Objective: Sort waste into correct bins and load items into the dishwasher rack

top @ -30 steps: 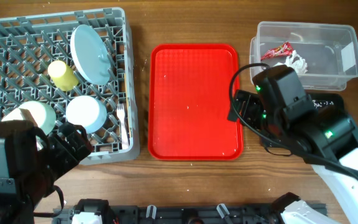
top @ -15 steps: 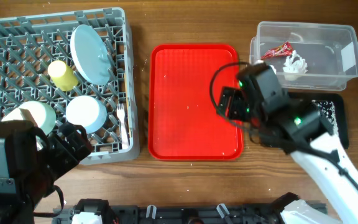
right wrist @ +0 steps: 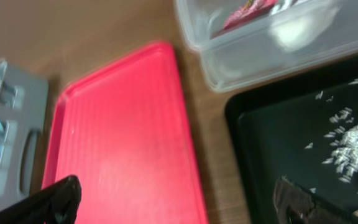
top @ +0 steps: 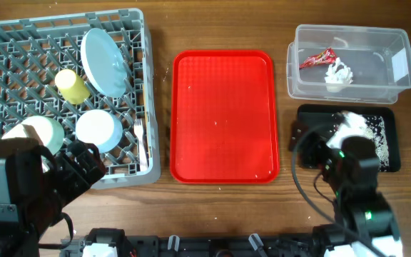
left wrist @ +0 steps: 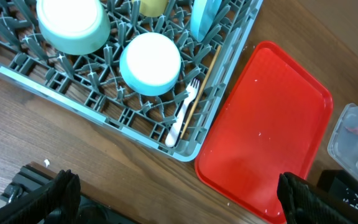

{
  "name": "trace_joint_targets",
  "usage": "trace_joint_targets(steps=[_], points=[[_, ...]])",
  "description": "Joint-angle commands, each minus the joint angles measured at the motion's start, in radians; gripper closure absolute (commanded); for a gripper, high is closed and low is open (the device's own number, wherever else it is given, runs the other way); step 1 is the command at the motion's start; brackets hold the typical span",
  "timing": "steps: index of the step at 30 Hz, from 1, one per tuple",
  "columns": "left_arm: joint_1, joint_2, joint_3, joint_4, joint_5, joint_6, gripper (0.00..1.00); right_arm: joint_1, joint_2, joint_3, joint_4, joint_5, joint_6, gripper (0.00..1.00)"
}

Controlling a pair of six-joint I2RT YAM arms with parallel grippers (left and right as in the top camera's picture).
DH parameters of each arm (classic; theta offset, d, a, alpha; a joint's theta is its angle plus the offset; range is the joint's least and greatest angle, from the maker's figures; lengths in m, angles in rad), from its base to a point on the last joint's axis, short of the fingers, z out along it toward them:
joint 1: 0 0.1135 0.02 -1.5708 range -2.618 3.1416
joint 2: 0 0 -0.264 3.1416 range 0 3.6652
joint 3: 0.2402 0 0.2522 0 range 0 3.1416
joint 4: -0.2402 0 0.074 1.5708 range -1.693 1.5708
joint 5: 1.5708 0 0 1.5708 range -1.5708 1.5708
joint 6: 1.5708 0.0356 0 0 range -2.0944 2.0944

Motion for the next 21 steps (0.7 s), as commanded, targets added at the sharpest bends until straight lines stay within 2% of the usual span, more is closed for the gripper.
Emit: trace_joint_targets(steps=[1, 6, 9, 16, 21], points=[[0.004, 0.003, 0.001, 0.003, 0.008, -0.008, 0.0, -0.077, -0.176, -0.136, 0.085, -0.095, -0.034, 0.0], [0.004, 0.003, 0.001, 0.003, 0.008, -0.008, 0.0, -0.088, -0.404, -0.29, 0.221, -0.087, -0.032, 0.01], [0.004, 0.003, 0.001, 0.003, 0.008, -0.008, 0.0, -0.089, -0.504, -0.34, 0.247, -0.043, 0.043, 0.0], [0.004, 0.003, 0.001, 0.003, 0.008, -0.008, 0.0, -0.097, -0.592, -0.391, 0.292, 0.003, 0.028, 0.0], [0.004, 0.003, 0.001, 0.003, 0.008, -0.008, 0.0, -0.1, -0.592, -0.447, 0.402, 0.015, 0.014, 0.01]])
